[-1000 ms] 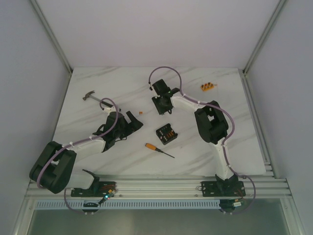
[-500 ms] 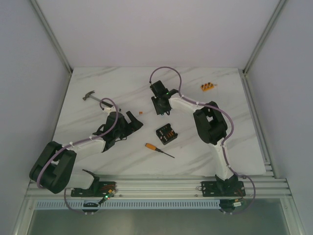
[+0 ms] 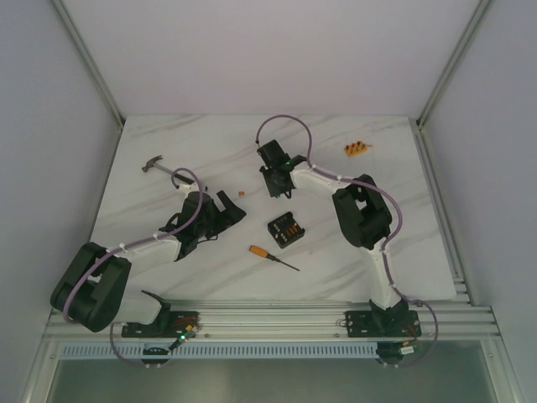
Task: Snap on the fuse box
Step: Pick up the fuse from the center of the board.
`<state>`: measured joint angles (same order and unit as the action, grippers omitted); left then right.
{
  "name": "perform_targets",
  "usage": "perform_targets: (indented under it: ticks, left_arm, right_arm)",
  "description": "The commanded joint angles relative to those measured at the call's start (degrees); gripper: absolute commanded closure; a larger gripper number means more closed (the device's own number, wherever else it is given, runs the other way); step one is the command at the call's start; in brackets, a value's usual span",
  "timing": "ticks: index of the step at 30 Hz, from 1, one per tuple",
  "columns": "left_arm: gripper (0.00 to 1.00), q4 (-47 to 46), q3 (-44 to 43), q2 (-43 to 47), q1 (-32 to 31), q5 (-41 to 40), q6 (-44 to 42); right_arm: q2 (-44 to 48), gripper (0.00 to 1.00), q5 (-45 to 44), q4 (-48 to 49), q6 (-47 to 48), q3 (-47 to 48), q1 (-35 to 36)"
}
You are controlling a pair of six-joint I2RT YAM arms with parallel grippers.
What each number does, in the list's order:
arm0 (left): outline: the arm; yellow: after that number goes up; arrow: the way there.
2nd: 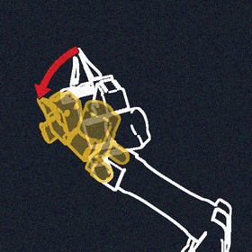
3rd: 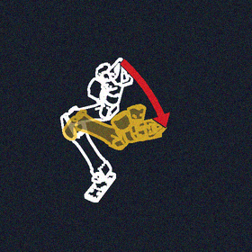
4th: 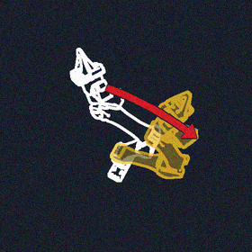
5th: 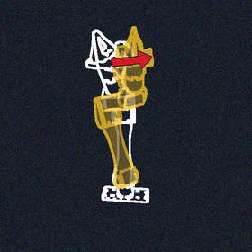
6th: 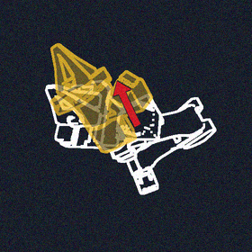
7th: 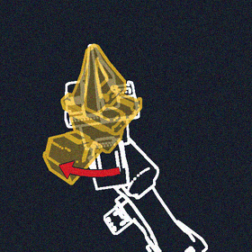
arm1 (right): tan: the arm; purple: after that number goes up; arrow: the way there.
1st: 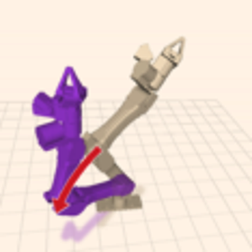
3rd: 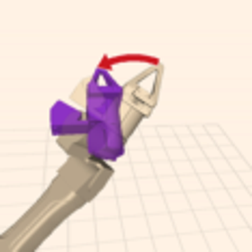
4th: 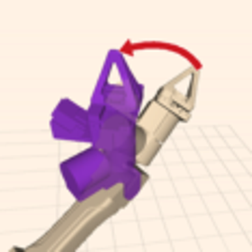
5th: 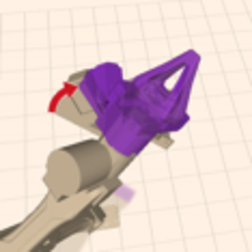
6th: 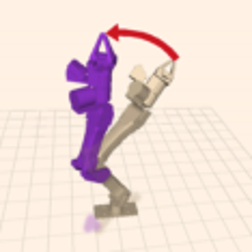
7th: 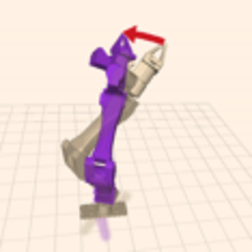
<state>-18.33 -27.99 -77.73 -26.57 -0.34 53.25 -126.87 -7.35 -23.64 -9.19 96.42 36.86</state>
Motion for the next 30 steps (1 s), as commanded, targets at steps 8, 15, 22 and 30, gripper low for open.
perform_targets:
  ticks: [8,15,22,30]
  left_arm:
    - [0.04,-5.26,0.08,-0.34,-1.33,1.57,-1.97]
    - [0.06,-10.19,0.22,-1.51,-3.08,0.19,-3.46]
    - [0.08,-16.69,0.72,-2.67,-4.62,-3.88,-6.03]
    - [0.17,-26.40,0.36,-8.94,-5.66,-2.72,-8.36]
  right_arm:
    - [5.55,0.80,2.34,-0.01,-1.96,-9.07,-0.09]
    - [9.86,0.80,1.70,2.73,-4.74,-11.87,-0.10]
    - [15.46,0.80,2.97,8.98,-10.14,-17.05,0.05]
    - [21.01,0.80,4.51,13.90,-14.68,-20.42,0.05]
